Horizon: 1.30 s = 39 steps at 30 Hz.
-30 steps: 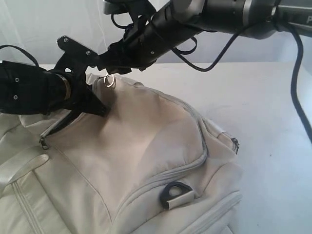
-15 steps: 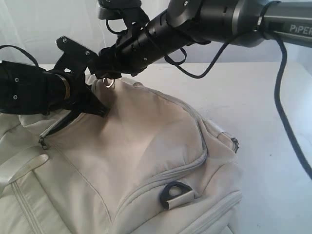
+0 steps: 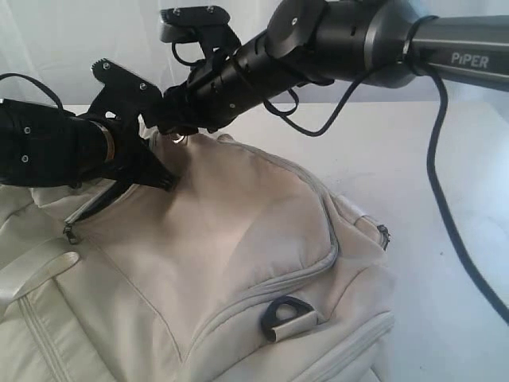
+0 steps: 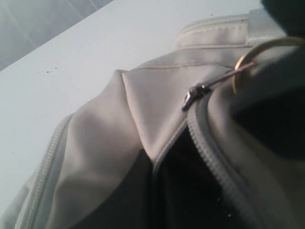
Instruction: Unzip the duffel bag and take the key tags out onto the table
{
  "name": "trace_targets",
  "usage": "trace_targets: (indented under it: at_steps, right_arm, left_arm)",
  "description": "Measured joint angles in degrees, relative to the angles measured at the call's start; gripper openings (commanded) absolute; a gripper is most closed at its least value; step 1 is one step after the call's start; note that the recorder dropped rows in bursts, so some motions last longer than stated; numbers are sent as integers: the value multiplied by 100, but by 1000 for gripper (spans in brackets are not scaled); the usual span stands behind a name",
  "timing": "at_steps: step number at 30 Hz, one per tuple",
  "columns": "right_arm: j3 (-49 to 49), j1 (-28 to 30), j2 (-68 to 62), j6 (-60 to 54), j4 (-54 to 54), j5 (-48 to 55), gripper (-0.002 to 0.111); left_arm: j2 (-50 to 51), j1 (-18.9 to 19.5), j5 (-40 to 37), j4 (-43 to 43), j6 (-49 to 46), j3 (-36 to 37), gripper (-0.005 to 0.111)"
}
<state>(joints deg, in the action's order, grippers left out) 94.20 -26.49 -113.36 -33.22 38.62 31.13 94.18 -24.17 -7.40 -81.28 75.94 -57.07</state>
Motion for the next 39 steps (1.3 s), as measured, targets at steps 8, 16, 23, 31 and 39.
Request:
trace_targets:
  at_steps: [8,16,23,31,39]
  right_arm:
    - [0,0,-148,24,4,-10,10]
    - [0,0,-148,24,4,-276,0]
    - [0,0,-148,24,4,-649,0]
    - [-11,-30,-148,1,-44,-802,0]
    - [-11,-87,-198,-84,-156,-939,0]
  left_arm:
    - [0,0,-13,0,0,0,0]
    - [0,0,-25,0,0,0,0]
    - [0,0,-25,0,0,0,0]
    - [0,8,22,30,37,99,0]
    - [-38,12,68,50,148,311,0]
